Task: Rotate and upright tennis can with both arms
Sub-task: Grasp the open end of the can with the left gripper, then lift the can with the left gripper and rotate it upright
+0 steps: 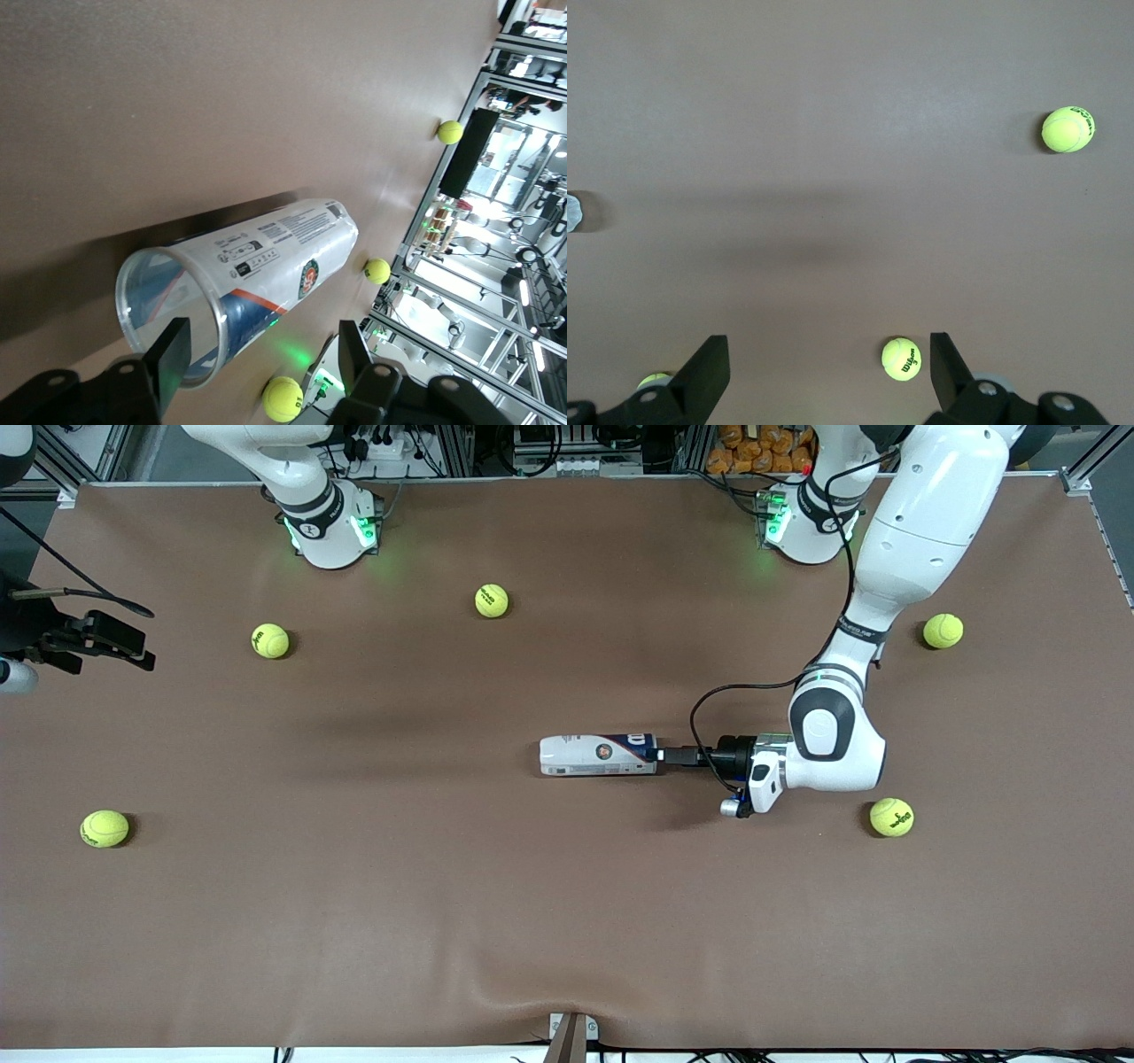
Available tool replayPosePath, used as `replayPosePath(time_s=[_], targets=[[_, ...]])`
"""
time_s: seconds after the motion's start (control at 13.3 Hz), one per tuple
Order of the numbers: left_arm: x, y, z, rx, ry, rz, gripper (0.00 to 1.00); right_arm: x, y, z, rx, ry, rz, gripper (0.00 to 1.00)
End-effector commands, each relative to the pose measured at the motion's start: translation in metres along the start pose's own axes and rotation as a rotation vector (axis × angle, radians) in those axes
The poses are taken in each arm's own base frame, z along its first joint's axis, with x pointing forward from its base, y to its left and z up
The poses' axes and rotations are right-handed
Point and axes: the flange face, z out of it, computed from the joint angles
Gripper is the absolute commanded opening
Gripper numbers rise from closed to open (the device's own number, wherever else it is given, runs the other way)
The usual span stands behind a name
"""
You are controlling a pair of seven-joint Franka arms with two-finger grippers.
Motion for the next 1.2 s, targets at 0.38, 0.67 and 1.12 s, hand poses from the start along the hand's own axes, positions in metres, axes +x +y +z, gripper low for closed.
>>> replayPosePath(time_s=[0.38, 0.67, 1.12], targets=[[0.002, -0.017, 0.014, -0.057, 0.034, 0.059, 0.02, -0.008, 0.0, -0.003, -0.012, 0.007, 0.006, 1.0], [0.003, -0.008, 0.015, -0.059, 0.031, 0.058, 0.0, -0.007, 0.0, -0.002, -0.012, 0.005, 0.005, 1.0], [0.008, 0.058, 0.017, -0.07, 0.019, -0.023, 0.0, -0.008, -0.001, -0.002, -0.012, 0.004, 0.004, 1.0]])
